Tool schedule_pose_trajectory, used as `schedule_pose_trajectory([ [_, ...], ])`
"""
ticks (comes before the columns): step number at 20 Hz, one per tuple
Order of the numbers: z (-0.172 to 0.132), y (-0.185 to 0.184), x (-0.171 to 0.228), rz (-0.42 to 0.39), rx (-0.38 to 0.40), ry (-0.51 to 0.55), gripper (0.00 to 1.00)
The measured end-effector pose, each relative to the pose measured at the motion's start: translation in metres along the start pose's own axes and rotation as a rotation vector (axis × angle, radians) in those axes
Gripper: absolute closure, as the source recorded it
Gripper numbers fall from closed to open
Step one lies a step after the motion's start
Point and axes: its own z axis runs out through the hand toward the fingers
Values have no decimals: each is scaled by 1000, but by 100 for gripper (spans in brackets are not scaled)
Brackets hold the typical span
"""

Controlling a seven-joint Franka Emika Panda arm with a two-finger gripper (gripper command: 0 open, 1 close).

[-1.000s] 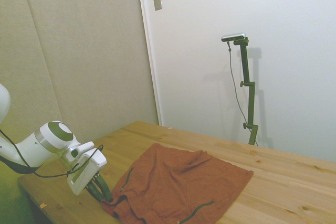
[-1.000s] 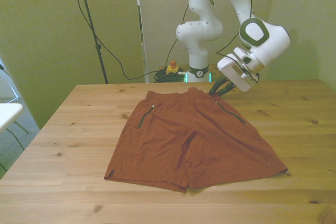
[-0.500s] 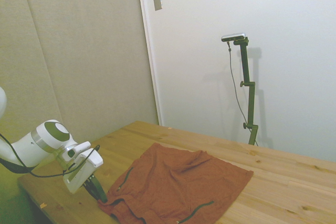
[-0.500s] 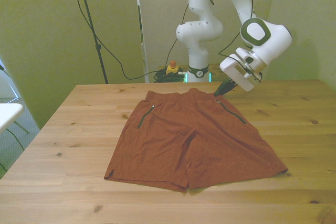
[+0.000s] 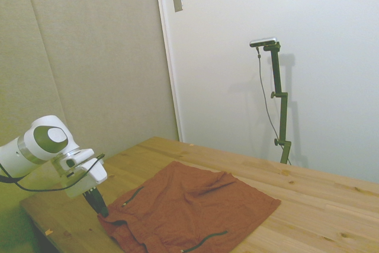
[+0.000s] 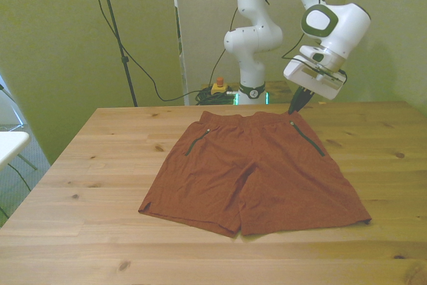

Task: Fold the shorts

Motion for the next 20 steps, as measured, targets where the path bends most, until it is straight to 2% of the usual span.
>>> schedule_pose_trajectory([
  [8, -27, 89, 99, 181, 220, -147, 100],
  [12, -33, 127, 136, 233, 324, -228, 100],
  [17, -34, 185, 163, 301, 378, -280, 100],
  [20, -20, 222, 167, 336, 390, -307, 100],
])
